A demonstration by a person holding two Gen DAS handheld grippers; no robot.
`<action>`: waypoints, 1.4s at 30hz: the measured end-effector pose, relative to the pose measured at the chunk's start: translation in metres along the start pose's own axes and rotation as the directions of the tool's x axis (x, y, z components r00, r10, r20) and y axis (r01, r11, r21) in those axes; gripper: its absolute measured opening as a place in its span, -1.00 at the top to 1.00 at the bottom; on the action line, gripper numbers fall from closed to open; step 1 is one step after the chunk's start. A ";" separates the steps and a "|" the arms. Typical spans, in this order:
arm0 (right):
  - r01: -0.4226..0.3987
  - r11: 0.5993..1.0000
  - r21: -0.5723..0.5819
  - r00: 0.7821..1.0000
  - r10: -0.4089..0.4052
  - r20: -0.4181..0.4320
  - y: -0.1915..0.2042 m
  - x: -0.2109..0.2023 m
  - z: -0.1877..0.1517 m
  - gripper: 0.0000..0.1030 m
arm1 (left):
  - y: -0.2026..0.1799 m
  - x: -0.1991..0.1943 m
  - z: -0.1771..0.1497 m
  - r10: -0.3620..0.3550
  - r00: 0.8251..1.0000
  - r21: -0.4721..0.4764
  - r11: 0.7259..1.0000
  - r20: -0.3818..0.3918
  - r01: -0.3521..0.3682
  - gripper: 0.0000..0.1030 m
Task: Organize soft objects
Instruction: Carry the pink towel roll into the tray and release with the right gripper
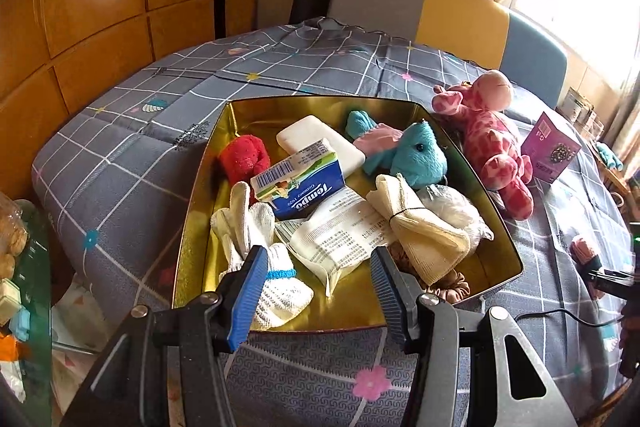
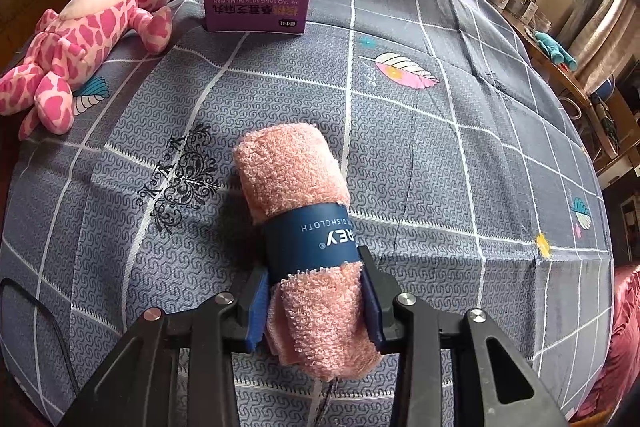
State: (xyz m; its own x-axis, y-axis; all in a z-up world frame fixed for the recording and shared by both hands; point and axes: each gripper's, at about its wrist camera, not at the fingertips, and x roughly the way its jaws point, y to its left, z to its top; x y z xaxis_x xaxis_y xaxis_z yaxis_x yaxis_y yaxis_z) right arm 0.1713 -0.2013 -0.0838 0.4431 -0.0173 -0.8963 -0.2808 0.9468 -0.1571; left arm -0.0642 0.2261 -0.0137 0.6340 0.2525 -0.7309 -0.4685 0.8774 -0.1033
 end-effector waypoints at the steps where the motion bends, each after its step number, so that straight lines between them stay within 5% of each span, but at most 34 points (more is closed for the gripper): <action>1: 0.002 1.000 0.003 1.000 -0.002 -0.003 0.000 0.000 0.001 0.26 | 0.000 0.000 0.000 0.000 1.000 0.001 1.000 0.002 0.000 -0.05; 10: -0.086 0.995 0.052 0.996 0.085 0.017 0.009 -0.020 -0.001 0.30 | 0.001 -0.004 0.001 -0.007 1.000 0.002 1.000 0.014 0.007 -0.05; 21: -0.217 0.974 -0.056 0.973 0.221 0.061 0.071 -0.061 0.000 0.30 | 0.005 -0.007 0.002 -0.006 1.000 -0.013 1.000 0.026 0.006 -0.05; 30: -0.388 0.901 -0.194 0.910 0.408 0.070 0.155 -0.096 0.012 0.30 | 0.012 -0.011 0.004 0.008 0.999 -0.024 1.000 0.036 -0.007 -0.05; 42: -0.519 0.781 -0.348 0.823 0.567 0.045 0.259 -0.133 0.022 0.30 | 0.034 -0.018 0.007 0.042 0.998 -0.069 0.997 0.050 -0.038 -0.05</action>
State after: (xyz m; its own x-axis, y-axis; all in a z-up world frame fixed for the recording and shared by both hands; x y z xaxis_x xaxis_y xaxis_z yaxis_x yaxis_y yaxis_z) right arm 0.0579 0.0532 0.0037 0.2432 0.5369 -0.8078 -0.7452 0.6365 0.1987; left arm -0.0876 0.2540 0.0008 0.6438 0.3087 -0.7001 -0.5339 0.8367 -0.1220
